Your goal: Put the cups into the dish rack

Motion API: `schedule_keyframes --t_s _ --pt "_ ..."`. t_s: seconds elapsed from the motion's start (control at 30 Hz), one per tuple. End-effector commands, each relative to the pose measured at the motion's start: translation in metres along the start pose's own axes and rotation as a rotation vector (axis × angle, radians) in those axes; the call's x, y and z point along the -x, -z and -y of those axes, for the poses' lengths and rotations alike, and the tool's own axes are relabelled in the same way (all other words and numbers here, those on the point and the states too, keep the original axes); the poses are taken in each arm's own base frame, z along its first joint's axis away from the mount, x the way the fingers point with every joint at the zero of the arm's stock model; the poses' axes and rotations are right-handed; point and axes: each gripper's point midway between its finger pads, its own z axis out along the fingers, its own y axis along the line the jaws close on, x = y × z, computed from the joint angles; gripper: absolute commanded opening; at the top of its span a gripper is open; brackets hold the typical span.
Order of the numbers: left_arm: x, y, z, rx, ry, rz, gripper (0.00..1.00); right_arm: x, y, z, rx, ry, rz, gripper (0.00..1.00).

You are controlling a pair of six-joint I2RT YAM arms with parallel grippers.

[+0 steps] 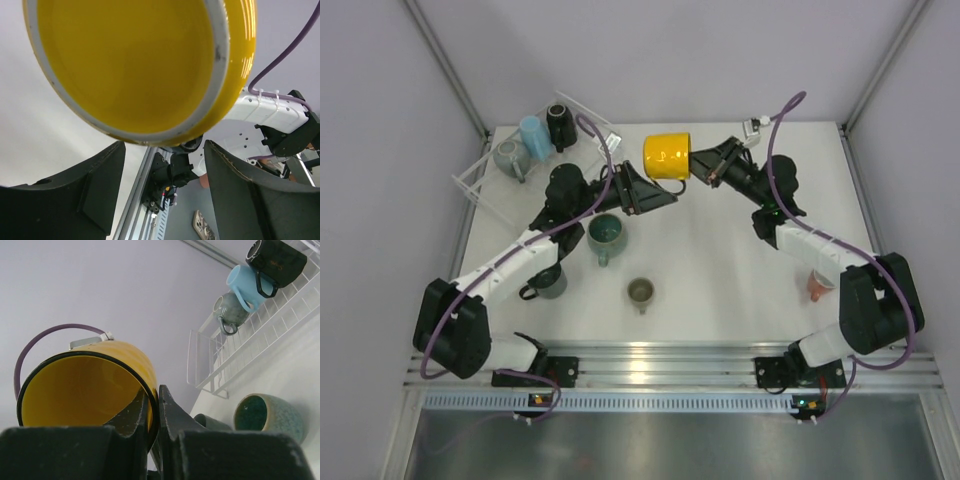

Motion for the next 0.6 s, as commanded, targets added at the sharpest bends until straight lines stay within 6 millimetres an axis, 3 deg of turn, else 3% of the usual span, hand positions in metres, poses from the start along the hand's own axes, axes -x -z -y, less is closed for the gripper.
schedule_keyframes --t_s 0.0,0.23,0.4,0.57 --pt "0.025 -0.007 0.033 -0.098 -0.068 0.086 0.70 0.007 0.009 -0.071 0.206 0.094 0.051 0.00" --pt "0.027 -0.012 0.045 -0.148 -0.017 0.125 0.64 -0.010 0.010 -0.063 0.194 0.084 0.036 0.00" --pt "0.024 -0.011 0.048 -0.186 0.042 0.146 0.45 -0.019 0.010 -0.059 0.187 0.091 0.024 0.00" --pt "0.025 -0.008 0.053 -0.221 0.062 0.172 0.44 -0.030 0.011 -0.051 0.178 0.091 0.021 0.00"
